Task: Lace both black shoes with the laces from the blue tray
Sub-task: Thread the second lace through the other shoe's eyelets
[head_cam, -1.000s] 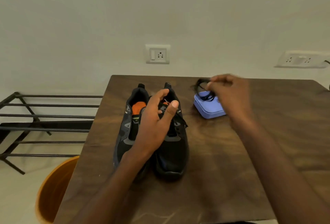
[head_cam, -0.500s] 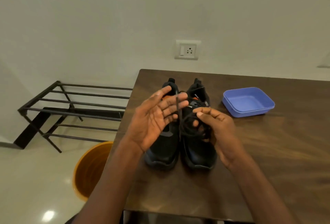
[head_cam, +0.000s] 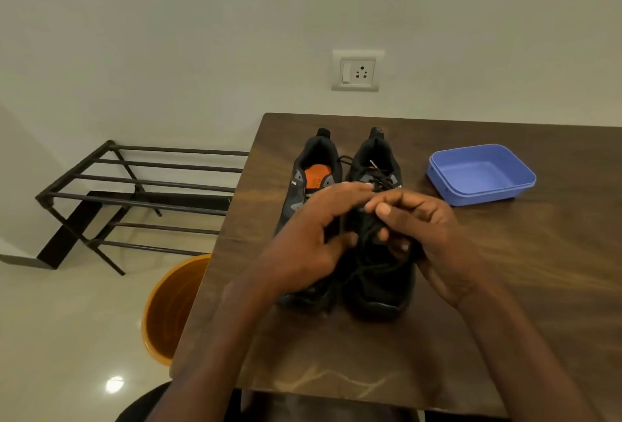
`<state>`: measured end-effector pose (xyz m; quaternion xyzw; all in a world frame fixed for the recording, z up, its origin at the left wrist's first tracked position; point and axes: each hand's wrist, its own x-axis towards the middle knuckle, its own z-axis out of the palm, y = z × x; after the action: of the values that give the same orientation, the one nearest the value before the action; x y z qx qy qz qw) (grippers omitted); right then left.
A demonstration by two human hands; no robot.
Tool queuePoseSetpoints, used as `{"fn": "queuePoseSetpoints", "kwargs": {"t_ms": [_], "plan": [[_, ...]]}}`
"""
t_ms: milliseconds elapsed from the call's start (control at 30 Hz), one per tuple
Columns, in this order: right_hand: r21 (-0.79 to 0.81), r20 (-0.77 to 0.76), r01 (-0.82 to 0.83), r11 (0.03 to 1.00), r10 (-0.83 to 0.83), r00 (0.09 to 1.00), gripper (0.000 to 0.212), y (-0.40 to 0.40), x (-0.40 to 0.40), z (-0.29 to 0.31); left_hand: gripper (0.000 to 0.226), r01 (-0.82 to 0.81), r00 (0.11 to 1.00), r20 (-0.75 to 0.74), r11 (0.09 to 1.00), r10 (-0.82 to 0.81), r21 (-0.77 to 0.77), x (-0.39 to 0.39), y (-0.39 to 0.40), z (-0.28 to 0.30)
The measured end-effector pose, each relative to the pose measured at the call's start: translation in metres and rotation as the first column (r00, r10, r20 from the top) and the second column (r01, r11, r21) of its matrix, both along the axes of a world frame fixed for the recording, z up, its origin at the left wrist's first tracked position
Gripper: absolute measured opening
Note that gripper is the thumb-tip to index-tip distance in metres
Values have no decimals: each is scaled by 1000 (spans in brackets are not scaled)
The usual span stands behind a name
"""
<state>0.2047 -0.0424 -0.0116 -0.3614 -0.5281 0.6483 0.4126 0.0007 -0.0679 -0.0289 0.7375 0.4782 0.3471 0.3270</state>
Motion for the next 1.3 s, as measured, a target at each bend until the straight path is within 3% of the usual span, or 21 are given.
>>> {"fn": "queuePoseSetpoints", "kwargs": {"t_ms": [67, 133, 233, 267, 333, 400, 433, 467, 500, 533, 567, 600, 667, 733, 833, 900, 967, 1033, 1133, 1167, 1300], "plan": [[-24, -64, -10, 1000, 8, 998, 7, 3, 7, 0, 40, 18, 987, -158, 986, 8, 163, 6, 5, -5], [-38, -112, 55, 998, -59, 992, 7, 8, 15, 0, 18, -76, 965, -222, 961, 138, 267, 3, 8, -7], [119, 75, 366, 923, -376, 924, 6, 18, 24, -5, 20, -262, 963, 10, 935, 268, 237, -12, 6, -2], [224, 207, 465, 856, -508, 836, 7, 23, 29, -12, 21, -298, 953, 123, 930, 277, 214, -17, 5, 1], [444, 460, 529, 723, -691, 557, 7, 30, 37, -27, 22, -347, 926, 231, 917, 300, 199, -20, 5, 7], [688, 570, 365, 627, -778, 263, 16, 32, 37, -35, 24, -333, 931, 222, 924, 290, 190, -15, 6, 8], [770, 510, 286, 570, -820, 260, 22, 32, 33, -36, 25, -310, 940, 201, 935, 274, 173, -11, 6, 6], [809, 441, 234, 539, -820, 364, 26, 29, 26, -30, 27, -283, 950, 181, 947, 254, 155, -6, 8, 5], [801, 391, 196, 566, -742, 545, 28, 22, 14, -23, 27, -264, 955, 174, 955, 239, 137, -3, 8, 3], [752, 350, 154, 641, -586, 731, 26, 14, 2, -15, 28, -252, 957, 178, 960, 229, 121, 1, 9, 2], [668, 330, 88, 738, -401, 854, 23, 5, -10, -10, 30, -247, 956, 186, 963, 225, 106, 4, 9, 0], [586, 328, 26, 810, -267, 906, 20, -1, -17, -8, 33, -258, 951, 199, 962, 236, 92, 4, 10, 0], [500, 376, 42, 865, -260, 889, 14, -4, -22, -12, 42, -302, 931, 229, 952, 284, 47, 2, 10, 1], [505, 407, 195, 841, -432, 805, 10, 2, -16, -18, 44, -340, 920, 205, 941, 333, -5, -7, 11, 3], [583, 498, 321, 746, -640, 584, 11, 13, 2, -25, 33, -354, 920, 149, 931, 364, -86, -23, 14, 1], [690, 558, 208, 694, -692, 458, 25, 16, 5, -31, 27, -348, 921, 142, 930, 362, -117, -27, 15, -1], [772, 547, 28, 635, -686, 480, 43, 13, -6, -31, 22, -322, 935, 118, 940, 335, -116, -26, 15, -2], [775, 556, -112, 622, -587, 589, 50, 8, -22, -29, 18, -279, 948, 122, 953, 293, -119, -21, 14, -3], [681, 471, -44, 731, -391, 791, 35, 2, -40, -33, 17, -243, 953, 150, 959, 265, -148, -18, 13, -2], [655, 437, 12, 756, -392, 809, 29, 1, -40, -34, 15, -236, 954, 149, 959, 259, -156, -18, 12, -2], [673, 468, 85, 735, -512, 720, 26, 7, -30, -34, 11, -225, 951, 181, 963, 250, -146, -26, 14, -2]]}}
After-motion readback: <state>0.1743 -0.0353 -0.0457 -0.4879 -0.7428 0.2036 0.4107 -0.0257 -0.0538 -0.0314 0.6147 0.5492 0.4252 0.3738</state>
